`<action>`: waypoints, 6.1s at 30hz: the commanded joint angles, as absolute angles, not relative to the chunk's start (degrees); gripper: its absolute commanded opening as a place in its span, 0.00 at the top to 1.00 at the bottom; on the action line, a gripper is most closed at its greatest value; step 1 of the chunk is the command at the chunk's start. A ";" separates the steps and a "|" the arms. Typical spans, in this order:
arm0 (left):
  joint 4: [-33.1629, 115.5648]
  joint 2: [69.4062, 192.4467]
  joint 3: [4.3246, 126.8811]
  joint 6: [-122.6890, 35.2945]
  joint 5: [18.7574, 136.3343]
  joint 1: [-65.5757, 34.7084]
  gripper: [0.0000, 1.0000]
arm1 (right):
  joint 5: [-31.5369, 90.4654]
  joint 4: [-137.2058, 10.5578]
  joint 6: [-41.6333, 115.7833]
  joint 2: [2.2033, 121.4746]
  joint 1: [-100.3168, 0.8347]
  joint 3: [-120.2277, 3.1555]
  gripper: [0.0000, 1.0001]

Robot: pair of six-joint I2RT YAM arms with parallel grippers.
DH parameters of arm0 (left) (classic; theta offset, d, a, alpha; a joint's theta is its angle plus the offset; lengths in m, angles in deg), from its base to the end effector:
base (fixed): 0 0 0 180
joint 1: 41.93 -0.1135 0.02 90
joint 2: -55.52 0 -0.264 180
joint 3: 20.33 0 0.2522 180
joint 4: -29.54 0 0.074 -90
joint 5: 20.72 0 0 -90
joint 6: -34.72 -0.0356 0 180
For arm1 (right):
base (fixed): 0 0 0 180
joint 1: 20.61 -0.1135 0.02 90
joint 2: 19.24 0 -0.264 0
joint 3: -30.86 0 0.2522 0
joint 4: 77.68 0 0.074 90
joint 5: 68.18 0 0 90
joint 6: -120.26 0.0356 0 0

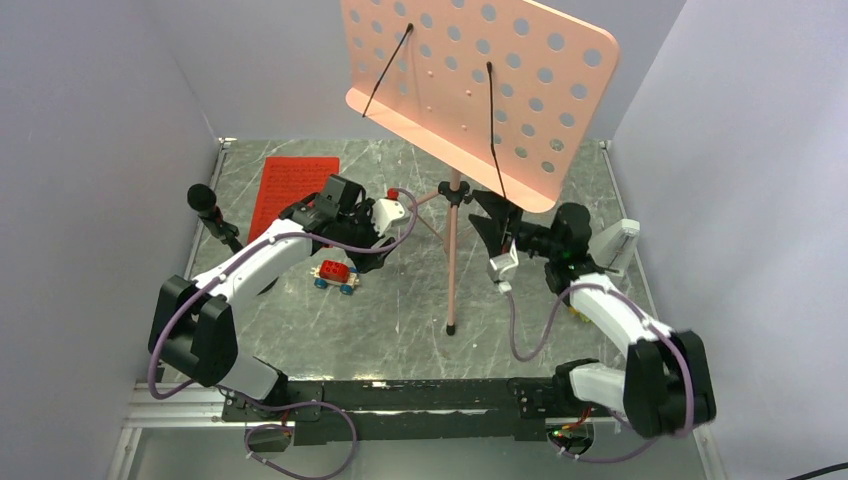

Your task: Pack up the instrument practice props

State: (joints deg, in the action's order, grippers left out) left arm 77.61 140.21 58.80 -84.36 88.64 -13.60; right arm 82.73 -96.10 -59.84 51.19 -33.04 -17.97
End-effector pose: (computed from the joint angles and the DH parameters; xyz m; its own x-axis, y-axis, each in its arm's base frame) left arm 0.2676 -0.1577 0.2653 -0.3177 0.6922 -0.6480 0.8870 0.4585 0.0549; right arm 0.2445 0.0857 0.2643 0.9568 -0.2870 -0.0467 -0.0525 -0.0124 -0.9985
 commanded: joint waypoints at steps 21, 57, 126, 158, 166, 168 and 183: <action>73.45 135.07 54.87 -80.97 96.90 -13.19 0.23 | 55.40 -60.87 47.35 28.60 -27.45 -16.56 0.25; 81.27 133.33 55.22 -85.06 91.70 -12.67 0.23 | 93.77 -105.31 100.61 72.79 -26.77 -39.90 0.87; 72.75 135.06 54.24 -79.21 94.37 -12.76 0.22 | 66.73 -71.99 65.23 47.72 -24.20 -29.17 0.25; 77.13 137.62 57.26 -82.64 91.24 -12.54 0.21 | 71.75 -101.43 94.33 63.93 -23.26 -33.68 0.15; 76.95 137.53 57.28 -82.63 91.33 -12.62 0.21 | 69.55 -98.39 92.64 65.87 -25.67 -34.47 0.33; 76.94 137.60 57.33 -82.61 91.27 -12.63 0.22 | 68.99 -97.25 92.60 66.67 -25.54 -34.70 0.39; 77.00 137.92 57.43 -83.13 90.74 -12.67 0.22 | 77.88 -103.77 88.19 67.37 -24.91 -37.76 0.40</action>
State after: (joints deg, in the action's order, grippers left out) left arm 77.15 137.71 55.17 -82.24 90.80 -12.90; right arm 71.43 -96.93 90.88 69.81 -25.56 -33.86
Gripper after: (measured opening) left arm 0.782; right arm 0.564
